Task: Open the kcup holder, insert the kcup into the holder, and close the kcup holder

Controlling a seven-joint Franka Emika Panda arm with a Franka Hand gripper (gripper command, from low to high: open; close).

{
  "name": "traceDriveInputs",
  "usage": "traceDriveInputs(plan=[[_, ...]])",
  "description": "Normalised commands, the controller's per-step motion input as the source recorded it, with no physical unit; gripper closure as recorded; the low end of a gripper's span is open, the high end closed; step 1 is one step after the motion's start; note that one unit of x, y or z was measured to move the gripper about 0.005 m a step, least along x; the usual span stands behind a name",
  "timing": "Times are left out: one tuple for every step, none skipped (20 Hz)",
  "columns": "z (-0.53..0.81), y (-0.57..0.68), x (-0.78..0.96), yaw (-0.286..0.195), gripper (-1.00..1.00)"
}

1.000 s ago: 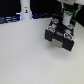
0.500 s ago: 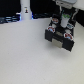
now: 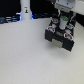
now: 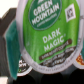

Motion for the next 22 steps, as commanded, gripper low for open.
traceDriveInputs(plan=[[0.06,-0.18,-0.23,-0.014,1.0],[0.13,-0.21,-0.23,-0.015,1.0],[0.08,-0.18,-0.2,-0.017,1.0],[0.04,-0.14,-0.13,-0.007,1.0],[0.0,-0.01,0.0,0.0,1.0],[0.0,-0.02,0.0,0.0,1.0],[0.05,-0.08,-0.01,0.0,1.0],[0.16,-0.23,-0.07,0.0,1.0],[0.2,-0.26,-0.14,-0.009,1.0],[0.22,-0.3,-0.15,-0.015,1.0],[0.26,-0.36,-0.16,-0.032,1.0],[0.29,-0.37,-0.17,-0.039,1.0],[0.27,-0.41,-0.17,-0.036,1.0],[0.22,-0.39,-0.13,-0.031,1.0],[0.19,-0.29,-0.1,-0.028,1.0],[0.07,-0.03,0.0,0.0,1.0],[0.03,-0.15,-0.07,-0.005,1.0],[0.0,0.0,0.0,0.0,1.0],[0.0,-0.08,-0.02,-0.005,1.0],[-0.01,-0.05,0.03,-0.004,1.0],[-0.03,-0.05,0.05,-0.003,1.0],[-0.08,-0.04,0.05,0.001,1.0]])
